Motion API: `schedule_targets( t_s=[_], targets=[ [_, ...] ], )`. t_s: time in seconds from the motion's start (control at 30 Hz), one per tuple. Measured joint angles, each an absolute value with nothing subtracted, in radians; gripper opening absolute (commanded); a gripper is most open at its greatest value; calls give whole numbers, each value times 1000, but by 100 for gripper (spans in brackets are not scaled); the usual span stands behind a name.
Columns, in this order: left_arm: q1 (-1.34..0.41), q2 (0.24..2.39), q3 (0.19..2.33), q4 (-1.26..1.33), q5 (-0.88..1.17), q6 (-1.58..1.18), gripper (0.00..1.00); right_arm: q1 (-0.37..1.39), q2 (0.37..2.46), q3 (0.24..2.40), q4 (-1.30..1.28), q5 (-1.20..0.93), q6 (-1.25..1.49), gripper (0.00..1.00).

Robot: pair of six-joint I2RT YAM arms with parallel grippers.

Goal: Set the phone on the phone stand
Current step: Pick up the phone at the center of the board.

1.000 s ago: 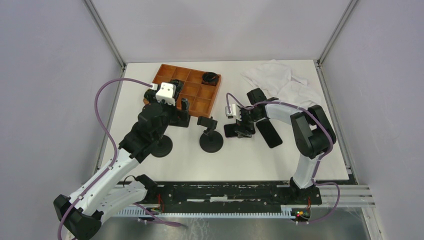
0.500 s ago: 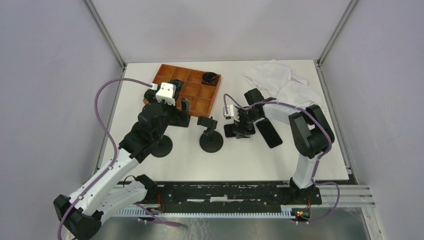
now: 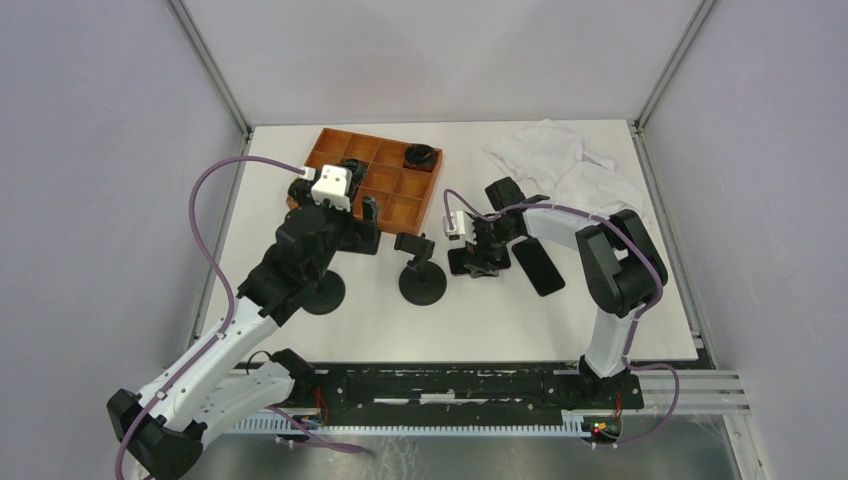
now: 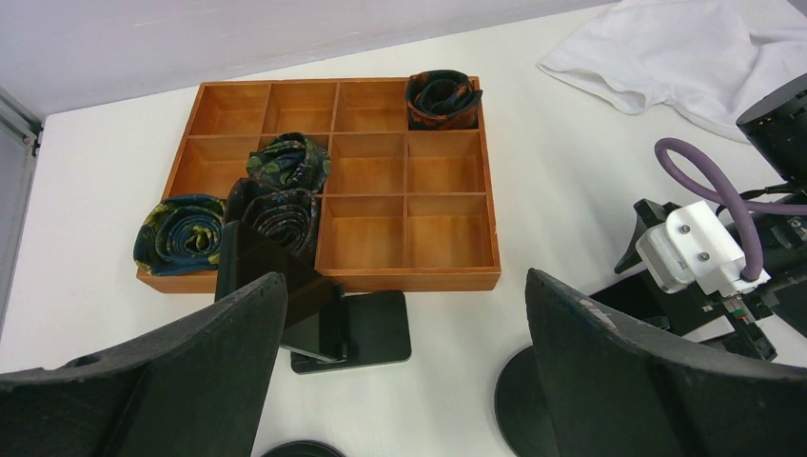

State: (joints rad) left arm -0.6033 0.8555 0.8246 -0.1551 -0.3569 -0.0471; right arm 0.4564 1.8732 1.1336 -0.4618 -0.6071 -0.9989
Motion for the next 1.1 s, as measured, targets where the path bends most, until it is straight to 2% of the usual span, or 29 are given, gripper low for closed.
schedule_targets(
  t_s=[0.5,0.73,1.0,1.1],
  targets=[
    [-603,855,825,-155,-356,-47,100,461,1878,1143,-474,-600,-1001,96],
    [-603,855,825,-155,-357,-47,100,464,1895,1168,-511,-600,-1005,81],
    [-603,855,825,-155,-356,-47,100,465,1905,1189,-529,-589,-1010,44],
    [-603,854,824,-155,-357,-47,100,465,1905,1190,-530,-584,-1007,35]
  ],
)
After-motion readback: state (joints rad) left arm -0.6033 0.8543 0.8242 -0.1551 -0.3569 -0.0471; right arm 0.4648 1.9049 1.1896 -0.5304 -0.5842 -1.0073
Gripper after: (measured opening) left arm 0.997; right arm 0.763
